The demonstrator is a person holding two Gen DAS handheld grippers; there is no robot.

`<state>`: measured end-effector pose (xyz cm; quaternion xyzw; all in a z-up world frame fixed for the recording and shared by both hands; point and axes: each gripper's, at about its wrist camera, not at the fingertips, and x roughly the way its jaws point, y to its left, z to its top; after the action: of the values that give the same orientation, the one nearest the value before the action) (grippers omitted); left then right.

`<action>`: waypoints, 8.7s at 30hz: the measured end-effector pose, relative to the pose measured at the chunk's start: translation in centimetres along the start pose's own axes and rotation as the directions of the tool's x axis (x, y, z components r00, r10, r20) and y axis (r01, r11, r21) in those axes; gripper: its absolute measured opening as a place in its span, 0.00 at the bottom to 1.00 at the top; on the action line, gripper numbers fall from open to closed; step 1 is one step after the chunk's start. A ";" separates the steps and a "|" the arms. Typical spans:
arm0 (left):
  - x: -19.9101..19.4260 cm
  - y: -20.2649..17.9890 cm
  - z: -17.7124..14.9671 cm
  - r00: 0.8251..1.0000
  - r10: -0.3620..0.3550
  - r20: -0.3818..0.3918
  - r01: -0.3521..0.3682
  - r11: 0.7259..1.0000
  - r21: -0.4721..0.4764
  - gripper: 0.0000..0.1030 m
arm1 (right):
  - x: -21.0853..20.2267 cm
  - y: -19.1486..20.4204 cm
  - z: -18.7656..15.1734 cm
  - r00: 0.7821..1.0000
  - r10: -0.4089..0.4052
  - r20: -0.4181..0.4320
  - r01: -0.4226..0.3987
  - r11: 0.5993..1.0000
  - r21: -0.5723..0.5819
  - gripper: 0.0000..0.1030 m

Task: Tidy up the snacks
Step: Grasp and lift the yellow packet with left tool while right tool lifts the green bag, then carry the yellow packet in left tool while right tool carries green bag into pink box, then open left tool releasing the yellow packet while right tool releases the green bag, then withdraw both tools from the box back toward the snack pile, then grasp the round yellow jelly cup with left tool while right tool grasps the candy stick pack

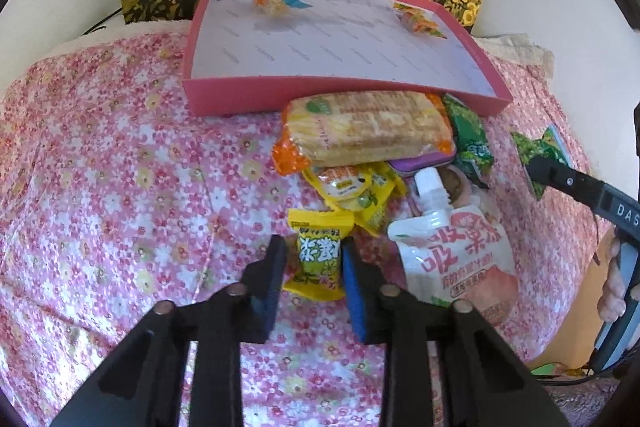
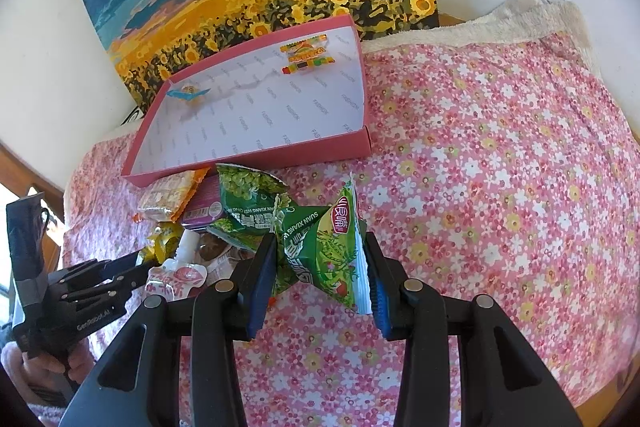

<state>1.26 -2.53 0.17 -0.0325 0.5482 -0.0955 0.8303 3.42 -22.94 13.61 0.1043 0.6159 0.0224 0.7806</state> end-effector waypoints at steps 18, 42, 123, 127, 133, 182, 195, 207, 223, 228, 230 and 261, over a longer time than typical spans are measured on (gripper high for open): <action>-4.8 3.7 0.4 0.993 -0.041 0.110 0.052 0.994 -0.097 0.20 | -0.4 0.7 0.7 1.000 0.028 0.015 -0.027 0.999 -0.031 0.41; -2.4 2.5 9.3 0.985 -0.025 0.169 0.035 0.998 -0.056 0.21 | 0.8 2.4 5.8 0.997 0.029 0.067 -0.021 0.992 -0.123 0.41; 6.7 2.0 18.8 0.993 0.021 0.116 -0.012 0.997 -0.075 0.42 | 10.5 2.3 12.6 1.000 0.024 0.016 -0.021 0.990 -0.138 0.56; 6.0 1.4 18.5 0.993 0.021 0.118 -0.013 0.997 -0.074 0.43 | 9.3 2.2 12.5 0.999 0.024 0.039 -0.018 0.988 -0.151 0.59; 5.3 0.9 18.1 0.993 0.017 0.116 -0.009 0.997 -0.070 0.43 | 8.2 2.3 12.1 0.998 0.032 0.047 -0.024 0.988 -0.151 0.59; -4.4 1.7 6.8 0.988 0.021 0.155 -0.005 0.995 -0.102 0.43 | 0.2 3.8 5.3 0.996 0.037 0.078 -0.028 0.993 -0.118 0.59; -4.2 1.2 4.5 0.993 -0.011 0.115 0.024 0.993 -0.112 0.43 | -0.9 4.1 2.2 0.999 0.031 0.042 -0.026 0.993 -0.114 0.59; -3.6 2.0 2.7 0.996 0.008 0.091 0.005 0.989 -0.147 0.43 | -0.1 4.2 -0.4 1.000 0.019 -0.020 -0.021 0.993 -0.116 0.59; -2.9 2.8 0.7 0.996 0.015 0.086 0.000 0.985 -0.175 0.43 | 1.8 6.0 -2.6 0.995 -0.012 -0.101 -0.009 0.979 -0.204 0.59; -2.7 2.9 0.4 0.996 0.015 0.087 0.001 0.983 -0.183 0.43 | 2.6 6.5 -2.7 0.993 -0.015 -0.114 -0.010 0.976 -0.217 0.59; -2.6 2.8 0.3 0.995 0.014 0.096 0.004 0.982 -0.189 0.43 | 2.9 6.6 -2.7 0.993 -0.017 -0.114 -0.009 0.974 -0.225 0.59; 0.9 0.6 3.3 0.990 -0.063 0.129 0.083 0.984 -0.160 0.43 | 1.2 4.2 -2.9 0.997 -0.012 -0.082 -0.002 0.986 -0.167 0.42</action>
<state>4.73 -2.25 0.63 -0.1272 0.5004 -0.0779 0.8529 1.28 -18.24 12.63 0.0359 0.6439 0.0761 0.7605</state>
